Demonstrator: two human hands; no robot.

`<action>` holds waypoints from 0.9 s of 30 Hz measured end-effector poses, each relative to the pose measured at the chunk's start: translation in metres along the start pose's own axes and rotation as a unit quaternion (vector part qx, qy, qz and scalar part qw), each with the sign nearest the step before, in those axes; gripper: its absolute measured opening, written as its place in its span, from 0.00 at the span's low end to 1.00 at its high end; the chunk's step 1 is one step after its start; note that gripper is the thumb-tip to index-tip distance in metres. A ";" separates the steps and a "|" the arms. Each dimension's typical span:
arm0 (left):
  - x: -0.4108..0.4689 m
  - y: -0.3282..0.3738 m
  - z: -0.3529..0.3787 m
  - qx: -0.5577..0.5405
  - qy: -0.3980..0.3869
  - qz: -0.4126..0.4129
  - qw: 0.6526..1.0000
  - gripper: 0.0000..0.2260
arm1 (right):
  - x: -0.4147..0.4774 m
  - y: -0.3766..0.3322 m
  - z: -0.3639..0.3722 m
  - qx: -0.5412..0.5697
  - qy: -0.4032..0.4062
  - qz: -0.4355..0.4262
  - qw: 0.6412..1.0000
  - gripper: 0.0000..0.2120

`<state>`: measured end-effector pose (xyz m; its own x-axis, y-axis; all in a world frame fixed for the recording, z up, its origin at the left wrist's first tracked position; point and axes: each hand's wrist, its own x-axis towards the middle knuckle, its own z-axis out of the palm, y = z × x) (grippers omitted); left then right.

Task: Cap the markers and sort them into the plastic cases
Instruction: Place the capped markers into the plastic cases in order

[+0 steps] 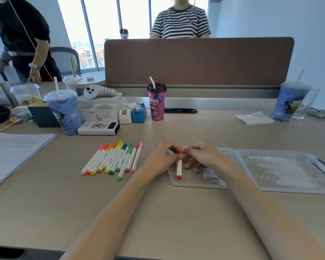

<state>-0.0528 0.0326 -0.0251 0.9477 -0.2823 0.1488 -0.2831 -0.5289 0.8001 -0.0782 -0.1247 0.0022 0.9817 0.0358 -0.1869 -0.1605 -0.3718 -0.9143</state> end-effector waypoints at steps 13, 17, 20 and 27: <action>0.000 0.002 -0.017 0.148 -0.131 0.018 0.980 0.18 | 0.005 0.007 -0.003 -0.032 0.003 -0.028 0.999 0.03; -0.001 0.002 -0.022 0.154 -0.163 0.027 0.974 0.23 | 0.007 0.008 -0.001 -0.037 0.012 -0.033 0.999 0.04; 0.001 0.002 -0.021 0.162 -0.166 0.021 0.972 0.23 | 0.009 0.008 0.000 -0.056 0.028 -0.042 0.997 0.04; 0.002 0.006 -0.021 0.190 -0.164 0.020 0.968 0.23 | 0.007 0.007 0.002 -0.094 0.038 -0.056 0.993 0.04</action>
<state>-0.0496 0.0461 -0.0079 0.8549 -0.5144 -0.0674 -0.4110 -0.7509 0.5170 -0.0723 -0.1255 -0.0064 0.9983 0.0196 -0.0547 -0.0357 -0.5365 -0.8431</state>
